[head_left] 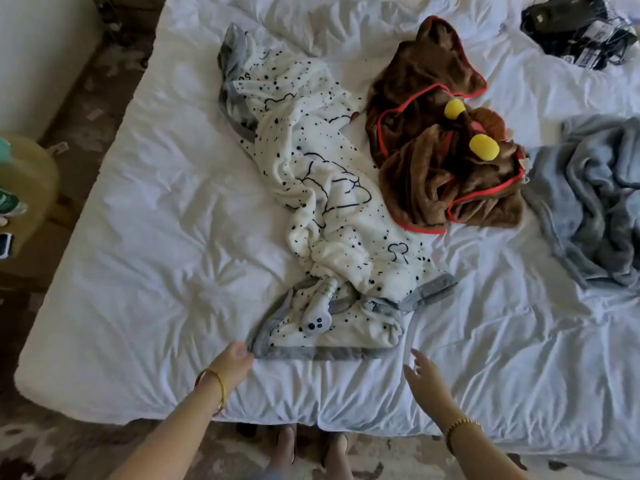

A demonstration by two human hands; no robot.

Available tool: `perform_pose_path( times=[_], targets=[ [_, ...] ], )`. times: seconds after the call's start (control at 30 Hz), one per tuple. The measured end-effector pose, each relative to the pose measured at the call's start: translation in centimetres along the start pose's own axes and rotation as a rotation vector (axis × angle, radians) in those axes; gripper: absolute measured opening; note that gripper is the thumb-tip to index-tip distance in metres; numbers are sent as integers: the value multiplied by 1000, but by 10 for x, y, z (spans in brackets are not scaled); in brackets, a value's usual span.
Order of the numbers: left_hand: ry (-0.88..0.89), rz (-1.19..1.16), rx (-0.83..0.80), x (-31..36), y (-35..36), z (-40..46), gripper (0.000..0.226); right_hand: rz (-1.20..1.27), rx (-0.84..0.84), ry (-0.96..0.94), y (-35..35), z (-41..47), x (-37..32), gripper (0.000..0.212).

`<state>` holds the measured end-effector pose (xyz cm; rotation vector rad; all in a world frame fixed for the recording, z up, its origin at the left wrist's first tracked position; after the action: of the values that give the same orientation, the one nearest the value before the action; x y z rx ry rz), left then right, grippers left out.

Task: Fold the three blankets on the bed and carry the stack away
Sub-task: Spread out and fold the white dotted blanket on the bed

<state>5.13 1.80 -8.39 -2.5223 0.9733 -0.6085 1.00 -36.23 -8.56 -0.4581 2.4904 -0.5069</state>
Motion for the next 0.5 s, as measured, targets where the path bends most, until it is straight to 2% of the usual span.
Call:
perform_pose_path(
  times=[0.1,0.27,0.33,0.4,0.5],
  targets=[
    [100,26,97,44,-5,35,52,54,67,-95,-6,35,-43,55],
    [-2,188,79,43,19,71,75,-90,39,-55,23,62,-51,61],
    [-57,225,65,33,29,76,69,-262,103,-116,36,57,-52,63],
    [-79,232,56,27,38,78,51,-448,165,-200,55,46,-55,65],
    [-15,94,23,35,45,77,34,-629,132,-398,90,23,-71,63]
  ],
)
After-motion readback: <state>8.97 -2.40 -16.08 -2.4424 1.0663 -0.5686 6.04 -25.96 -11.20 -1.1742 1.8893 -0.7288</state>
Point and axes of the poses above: each hand's wrist, its own z-axis towards the middle knuckle, its own y-axis out of the palm, x = y × z, the point moved 10 cm from there along z, towards the middle knuckle, and after that the axes turned 6 degrees about z, right-handed, at the moved point
